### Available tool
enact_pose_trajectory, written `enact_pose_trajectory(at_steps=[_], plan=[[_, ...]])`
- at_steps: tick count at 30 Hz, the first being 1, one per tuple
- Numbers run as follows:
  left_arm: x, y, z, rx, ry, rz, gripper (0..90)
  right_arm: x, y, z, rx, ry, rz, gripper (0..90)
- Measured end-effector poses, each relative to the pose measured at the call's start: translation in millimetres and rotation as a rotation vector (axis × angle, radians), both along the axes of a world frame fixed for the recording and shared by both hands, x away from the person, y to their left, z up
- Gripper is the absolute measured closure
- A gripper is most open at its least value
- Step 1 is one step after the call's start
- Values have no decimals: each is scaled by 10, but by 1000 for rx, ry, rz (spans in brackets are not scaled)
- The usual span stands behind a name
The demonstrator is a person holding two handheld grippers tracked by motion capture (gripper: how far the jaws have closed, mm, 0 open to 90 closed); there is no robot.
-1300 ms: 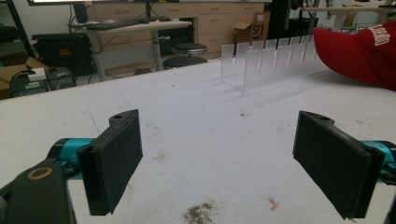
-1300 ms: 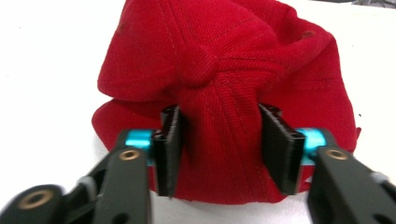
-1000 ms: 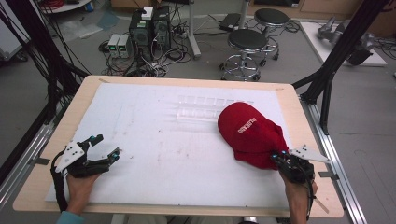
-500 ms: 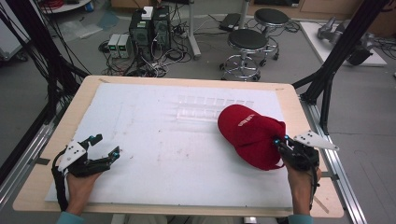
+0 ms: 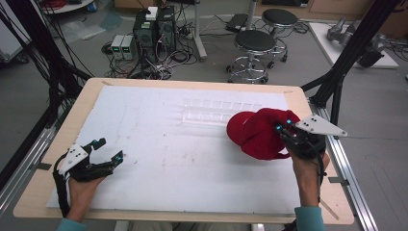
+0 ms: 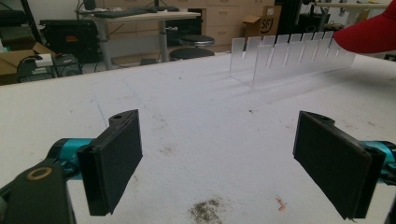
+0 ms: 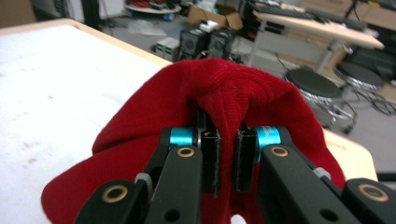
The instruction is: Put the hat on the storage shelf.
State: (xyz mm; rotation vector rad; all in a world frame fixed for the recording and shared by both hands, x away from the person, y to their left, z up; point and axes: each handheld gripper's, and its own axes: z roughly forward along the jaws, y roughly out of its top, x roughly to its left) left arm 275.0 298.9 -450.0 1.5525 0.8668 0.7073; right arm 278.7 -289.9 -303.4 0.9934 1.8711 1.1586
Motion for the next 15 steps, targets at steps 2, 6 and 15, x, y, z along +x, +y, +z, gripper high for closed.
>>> enact_pose_trajectory(at_steps=[2, 6, 15], plan=[[6, 11, 0, -3, 5, -5, 159, 6, 83, 99, 4, -21, 33, 846], [21, 27, 1, -24, 16, -15, 159, 19, 173, 208, -4, -46, 63, 845], [49, 55, 25, -17, 29, -33, 157, 10, 312, 329, 45, -61, 187, 845]])
